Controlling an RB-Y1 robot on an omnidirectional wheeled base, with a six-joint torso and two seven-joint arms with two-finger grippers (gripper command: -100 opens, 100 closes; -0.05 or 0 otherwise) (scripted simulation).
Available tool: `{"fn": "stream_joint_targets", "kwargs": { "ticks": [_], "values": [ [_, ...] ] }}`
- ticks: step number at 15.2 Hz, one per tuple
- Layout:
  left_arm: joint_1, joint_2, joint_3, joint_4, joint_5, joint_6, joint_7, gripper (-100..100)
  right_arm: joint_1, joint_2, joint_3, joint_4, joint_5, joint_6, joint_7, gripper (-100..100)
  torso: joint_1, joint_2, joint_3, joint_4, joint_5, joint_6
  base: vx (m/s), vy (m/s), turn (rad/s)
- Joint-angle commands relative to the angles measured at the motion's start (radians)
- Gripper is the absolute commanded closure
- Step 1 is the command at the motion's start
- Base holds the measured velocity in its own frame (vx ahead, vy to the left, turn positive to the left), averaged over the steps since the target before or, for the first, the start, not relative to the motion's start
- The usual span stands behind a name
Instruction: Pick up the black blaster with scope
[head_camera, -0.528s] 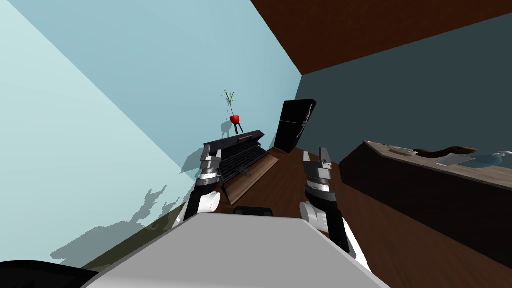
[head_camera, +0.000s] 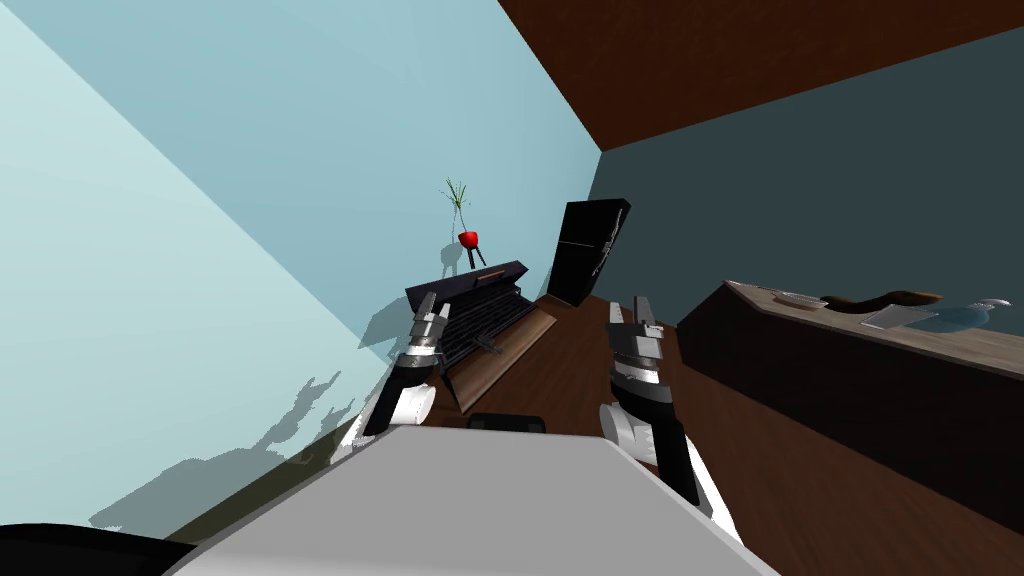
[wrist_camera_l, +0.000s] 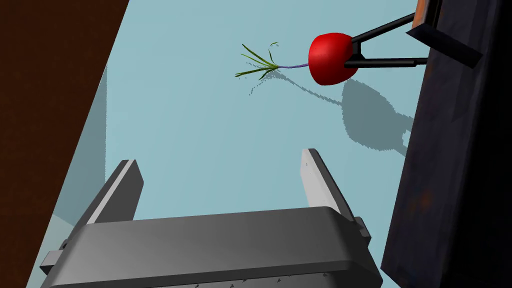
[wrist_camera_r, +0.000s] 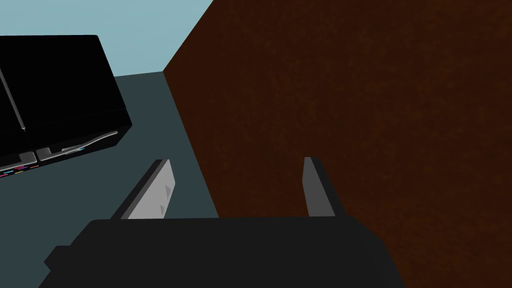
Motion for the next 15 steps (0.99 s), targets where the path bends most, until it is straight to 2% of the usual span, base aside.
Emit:
{"fn": "stream_joint_targets", "kwargs": {
  "ticks": [1, 2, 3, 4, 5, 6, 9, 10, 11, 12, 13, 14, 15],
  "values": [
    [-0.019, 0.041, 0.000, 0.034, 0.001, 0.032, -0.001, -100, 0.000, 0.000, 0.000, 0.000, 0.000, 0.000, 0.000, 0, 0.000, 0.000, 0.000, 0.000, 0.000, 0.000, 0.017, 0.011, -0.027],
    [-0.032, 0.065, -0.001, 0.056, 0.000, 0.061, -0.003, -100, 0.000, 0.000, 0.000, 0.000, 0.000, 0.000, 0.000, 0, 0.000, 0.000, 0.000, 0.000, 0.000, 0.000, 0.018, 0.013, -0.049],
    [-0.032, 0.065, -0.001, 0.056, 0.000, 0.061, -0.003, -100, 0.000, 0.000, 0.000, 0.000, 0.000, 0.000, 0.000, 0, 0.001, 0.000, 0.000, 0.000, 0.000, 0.000, 0.016, 0.012, -0.033],
    [-0.047, 0.087, -0.003, 0.079, 0.000, 0.086, -0.005, -100, 0.000, 0.000, 0.000, 0.000, 0.000, 0.000, 0.000, 0, 0.000, 0.000, 0.000, 0.000, 0.000, 0.000, 0.019, 0.011, -0.026],
    [-0.047, 0.087, -0.003, 0.079, 0.000, 0.092, -0.005, -100, 0.000, 0.000, 0.000, 0.000, 0.000, 0.000, 0.000, 0, 0.000, -0.001, 0.000, 0.000, 0.000, 0.000, 0.019, 0.011, -0.024],
    [-0.063, 0.107, -0.005, 0.104, -0.001, 0.121, -0.007, -100, 0.000, 0.000, 0.000, 0.000, 0.000, 0.000, 0.000, 0, 0.000, -0.001, 0.000, 0.000, 0.000, 0.000, 0.020, 0.014, -0.034],
    [-0.081, 0.126, -0.007, 0.131, -0.001, 0.161, -0.009, -100, 0.000, 0.000, 0.000, 0.000, 0.000, 0.000, 0.000, 0, 0.000, -0.001, 0.000, 0.000, 0.000, 0.000, 0.019, 0.013, -0.033],
    [-0.099, 0.143, -0.009, 0.159, -0.001, 0.197, -0.011, -100, 0.000, 0.000, 0.000, 0.000, 0.000, 0.000, 0.000, 0, 0.000, -0.001, 0.000, 0.000, 0.000, 0.000, 0.021, 0.013, -0.037],
    [-0.099, 0.143, -0.009, 0.159, -0.001, 0.199, -0.011, -100, 0.000, 0.000, 0.000, 0.000, 0.000, 0.000, 0.000, 0, 0.000, -0.001, -0.001, 0.000, 0.000, 0.000, 0.022, 0.012, -0.038],
    [-0.118, 0.159, -0.011, 0.189, -0.002, 0.234, -0.014, -100, 0.000, 0.000, 0.000, 0.000, 0.000, 0.000, 0.000, 0, 0.000, -0.001, 0.000, 0.000, 0.000, 0.000, 0.022, 0.014, -0.040],
    [-0.118, 0.159, -0.011, 0.189, -0.002, 0.239, -0.014, -100, 0.000, 0.000, 0.000, 0.000, 0.000, 0.000, 0.000, 0, 0.000, -0.001, -0.001, 0.000, 0.000, 0.000, 0.021, 0.015, -0.034],
    [-0.138, 0.173, -0.013, 0.220, -0.002, 0.271, -0.016, -100, 0.000, 0.000, 0.000, 0.000, 0.000, 0.000, 0.000, 0, 0.000, -0.001, -0.001, 0.000, 0.000, 0.000, 0.020, 0.017, -0.044],
    [-0.138, 0.173, -0.013, 0.220, -0.002, 0.281, -0.016, -100, 0.000, 0.000, 0.000, 0.000, 0.000, 0.000, 0.000, 0, 0.000, -0.001, -0.001, 0.000, 0.000, 0.000, 0.019, 0.017, -0.039]
  ]
}}
